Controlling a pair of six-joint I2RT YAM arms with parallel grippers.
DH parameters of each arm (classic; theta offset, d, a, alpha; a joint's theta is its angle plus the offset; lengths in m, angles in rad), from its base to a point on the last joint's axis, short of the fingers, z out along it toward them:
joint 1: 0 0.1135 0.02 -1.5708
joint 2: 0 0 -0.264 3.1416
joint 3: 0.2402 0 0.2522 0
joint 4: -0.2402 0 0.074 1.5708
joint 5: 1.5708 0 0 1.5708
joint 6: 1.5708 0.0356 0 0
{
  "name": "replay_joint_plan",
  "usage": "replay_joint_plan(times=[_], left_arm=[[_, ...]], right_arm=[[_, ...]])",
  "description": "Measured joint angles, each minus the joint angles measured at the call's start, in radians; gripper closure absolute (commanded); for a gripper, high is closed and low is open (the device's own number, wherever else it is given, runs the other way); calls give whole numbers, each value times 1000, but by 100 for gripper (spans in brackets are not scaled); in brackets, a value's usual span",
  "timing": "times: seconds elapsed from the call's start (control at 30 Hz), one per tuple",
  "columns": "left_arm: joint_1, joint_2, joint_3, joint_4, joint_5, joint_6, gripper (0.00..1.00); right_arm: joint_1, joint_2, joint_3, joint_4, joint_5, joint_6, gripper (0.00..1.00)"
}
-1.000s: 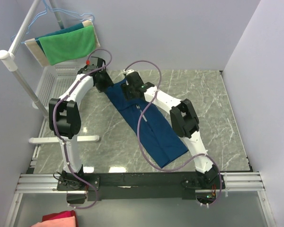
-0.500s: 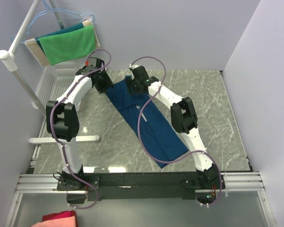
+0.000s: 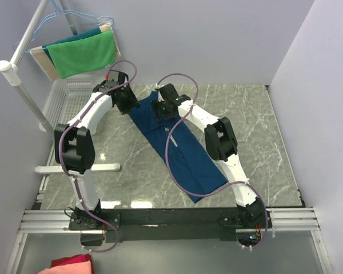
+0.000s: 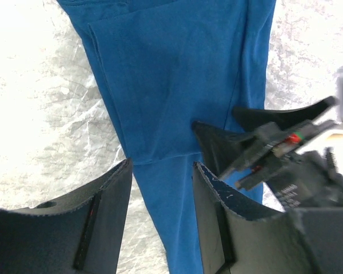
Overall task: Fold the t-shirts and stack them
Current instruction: Fold the tshirt
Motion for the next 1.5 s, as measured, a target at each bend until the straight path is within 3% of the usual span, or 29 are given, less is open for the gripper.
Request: replay_joint_plan(times=[0.53,1.03,1.5], left_arm=[[1,-2,-7,-23,-3,1,48],[-26,9,5,-32,-3,5,48],[-166,263,244,-82,-11,8,48]], right_arm=[[-69,95,195,-240,50,85,29],[-173,95,197,-346,191,150,32],[-266,92,201,-413,221,340,37]])
